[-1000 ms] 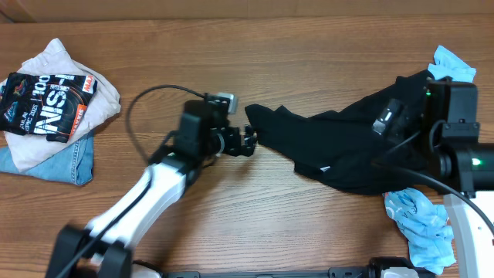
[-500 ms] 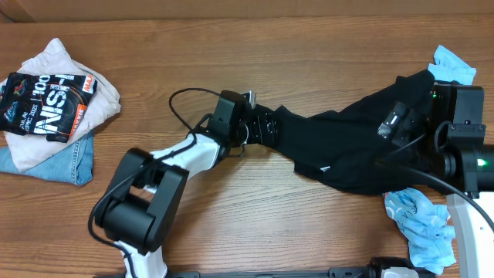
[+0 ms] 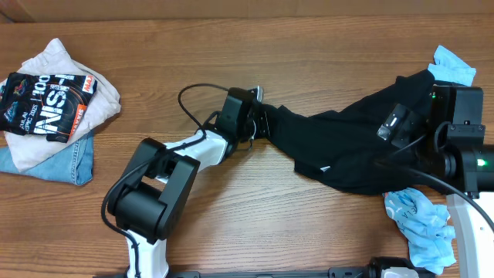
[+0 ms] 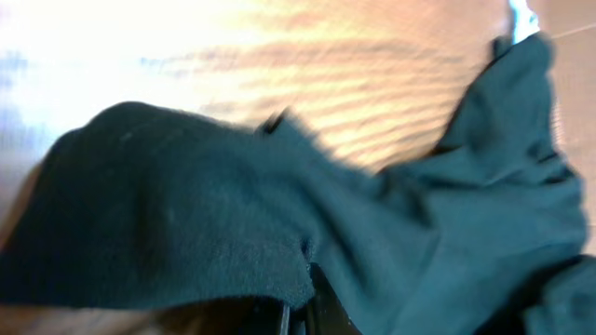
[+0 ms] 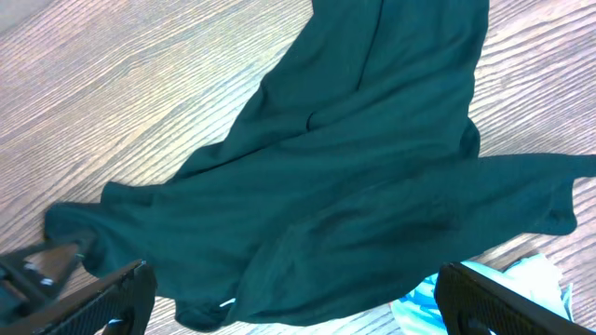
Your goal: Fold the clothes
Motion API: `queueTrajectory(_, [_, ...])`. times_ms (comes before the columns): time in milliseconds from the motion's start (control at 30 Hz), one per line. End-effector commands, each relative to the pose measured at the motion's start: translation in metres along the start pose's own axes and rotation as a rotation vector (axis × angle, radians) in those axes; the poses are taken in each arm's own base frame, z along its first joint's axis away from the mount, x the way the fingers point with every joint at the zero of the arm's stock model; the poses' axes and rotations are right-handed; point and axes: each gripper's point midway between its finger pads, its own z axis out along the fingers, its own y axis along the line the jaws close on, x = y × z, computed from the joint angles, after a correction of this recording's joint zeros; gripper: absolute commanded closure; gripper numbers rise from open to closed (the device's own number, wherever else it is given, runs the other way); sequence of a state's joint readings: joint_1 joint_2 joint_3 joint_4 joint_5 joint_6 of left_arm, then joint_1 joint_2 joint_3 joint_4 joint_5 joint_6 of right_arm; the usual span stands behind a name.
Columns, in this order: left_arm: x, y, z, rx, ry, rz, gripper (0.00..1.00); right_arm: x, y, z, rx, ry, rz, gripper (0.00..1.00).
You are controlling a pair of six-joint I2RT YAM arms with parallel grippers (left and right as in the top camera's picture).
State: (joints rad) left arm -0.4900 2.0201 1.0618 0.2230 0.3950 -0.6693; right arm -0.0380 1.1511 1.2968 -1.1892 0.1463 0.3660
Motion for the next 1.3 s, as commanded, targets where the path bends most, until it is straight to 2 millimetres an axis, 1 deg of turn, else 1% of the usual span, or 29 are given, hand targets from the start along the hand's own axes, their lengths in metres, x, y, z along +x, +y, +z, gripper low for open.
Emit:
queueTrajectory(0, [-0.09,-0.082,-0.069,0.159,-0.219,0.161,0.96,-0.008,-0.001,-0.008,-0.004,-0.039,0.012,0.0])
queueTrajectory(33, [-0.108,-0.1,-0.09,0.187,-0.271,0.202,0.96,-0.009,-0.001,-0.008,-0.004,-0.041,0.012,0.0])
queueTrajectory(100, [-0.14,-0.129,-0.132,0.212,-0.375,0.271,0.96,-0.009,0.0,-0.009,-0.005,-0.044,0.013,0.0])
queueTrajectory(167, [-0.167,-0.147,-0.173,0.195,-0.48,0.324,0.96,-0.009,0.0,-0.008,-0.006,-0.044,0.012,0.0])
queueTrajectory(233, [-0.187,-0.151,-0.204,0.138,-0.559,0.338,0.96,-0.009,0.0,-0.008,-0.006,-0.044,0.012,0.0])
queueTrajectory(267, [-0.196,-0.147,-0.218,0.093,-0.594,0.334,0.96,-0.009,0.0,-0.008,-0.006,-0.044,0.012,0.0])
queueTrajectory(333, [-0.205,-0.133,-0.233,0.011,-0.62,0.322,0.96,-0.009,0.0,-0.008,-0.006,-0.044,0.012,0.0])
queueTrajectory(400, [-0.206,-0.11,-0.235,-0.068,-0.603,0.295,0.95,-0.009,0.0,-0.008,-0.006,-0.044,0.012,0.0])
queueTrajectory(500, [-0.199,-0.065,-0.226,-0.211,-0.536,0.238,0.95,-0.009,0.0,-0.007,-0.003,-0.038,0.011,0.0])
queueTrajectory(600, [-0.196,-0.029,-0.222,-0.349,-0.496,0.249,0.96,-0.005,-0.001,-0.003,0.006,-0.017,0.004,0.0])
queueTrajectory(667, [-0.197,-0.007,-0.22,-0.432,-0.478,0.268,0.95,-0.001,-0.002,0.0,0.017,0.007,0.001,0.0])
queueTrajectory(800, [-0.197,0.021,-0.216,-0.537,-0.457,0.274,0.92,0.006,-0.004,0.009,0.038,0.055,-0.006,0.0])
queueTrajectory(900, [-0.198,0.036,-0.215,-0.573,-0.444,0.269,0.76,0.011,-0.006,0.018,0.054,0.089,-0.011,0.0])
queueTrajectory(933, [-0.199,0.041,-0.214,-0.579,-0.441,0.262,0.74,0.013,-0.006,0.02,0.058,0.098,-0.012,0.0])
queueTrajectory(967, [-0.199,0.044,-0.214,-0.582,-0.442,0.259,0.64,0.014,-0.006,0.023,0.062,0.106,-0.013,0.0])
queueTrajectory(1033, [-0.201,0.049,-0.217,-0.59,-0.445,0.251,0.34,0.016,-0.007,0.027,0.07,0.123,-0.016,0.0])
queueTrajectory(1100, [-0.202,0.05,-0.218,-0.586,-0.444,0.247,0.11,0.018,-0.007,0.03,0.075,0.134,-0.018,0.0])
queueTrajectory(1133, [-0.199,0.048,-0.216,-0.566,-0.426,0.246,0.0,0.018,-0.007,0.031,0.077,0.138,-0.018,0.0])
queueTrajectory(1200, [-0.186,0.036,-0.206,-0.472,-0.361,0.23,0.0,0.019,-0.007,0.032,0.079,0.142,-0.019,0.0])
queueTrajectory(1267, [-0.158,0.011,-0.186,-0.302,-0.24,0.206,0.0,0.019,-0.007,0.033,0.078,0.141,-0.019,0.0])
